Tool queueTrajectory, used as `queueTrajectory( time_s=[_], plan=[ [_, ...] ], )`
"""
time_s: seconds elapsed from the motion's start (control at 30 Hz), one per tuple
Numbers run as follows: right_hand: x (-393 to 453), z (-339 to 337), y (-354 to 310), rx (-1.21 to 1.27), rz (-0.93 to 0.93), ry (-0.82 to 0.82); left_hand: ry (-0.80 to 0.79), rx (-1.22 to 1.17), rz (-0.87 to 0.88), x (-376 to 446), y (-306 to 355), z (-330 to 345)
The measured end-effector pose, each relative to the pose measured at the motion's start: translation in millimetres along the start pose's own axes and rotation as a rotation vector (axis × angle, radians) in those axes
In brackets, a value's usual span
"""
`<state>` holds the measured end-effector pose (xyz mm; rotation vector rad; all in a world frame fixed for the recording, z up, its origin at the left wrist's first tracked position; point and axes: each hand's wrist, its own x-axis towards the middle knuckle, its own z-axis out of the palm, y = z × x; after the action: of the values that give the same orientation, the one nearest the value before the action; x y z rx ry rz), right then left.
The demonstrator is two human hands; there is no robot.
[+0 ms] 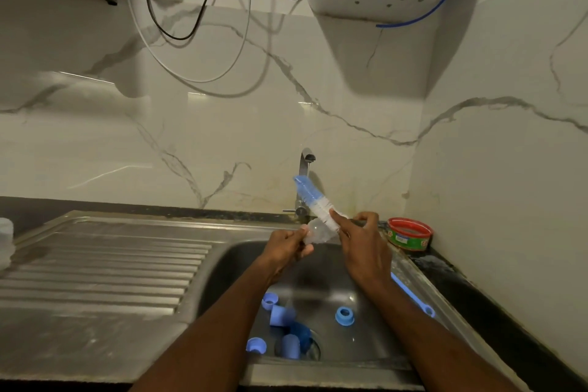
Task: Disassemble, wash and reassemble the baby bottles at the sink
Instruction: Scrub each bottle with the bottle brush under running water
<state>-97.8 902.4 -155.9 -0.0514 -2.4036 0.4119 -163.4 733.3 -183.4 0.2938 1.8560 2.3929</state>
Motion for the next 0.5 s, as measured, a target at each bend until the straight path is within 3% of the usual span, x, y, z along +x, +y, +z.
queueTrajectory(
  time_s=[0.23,0.33,0.4,0.5],
  plan=[
    [5,9,5,0.084,0.006,-0.005,-0.132,0.172,0.005,-8,-3,-7],
    [9,11,8,0.051,0.063,0.012,-0.181,0.494,0.17,-11,-7,-6],
    [10,12,10,0.049,0.064,-0.005,-0.115,0.764,0.322,-9,-11,-5],
    [11,11,8,0.032,0.039,-0.051,0.067,0.845,0.421,-2,-14,-6]
  ],
)
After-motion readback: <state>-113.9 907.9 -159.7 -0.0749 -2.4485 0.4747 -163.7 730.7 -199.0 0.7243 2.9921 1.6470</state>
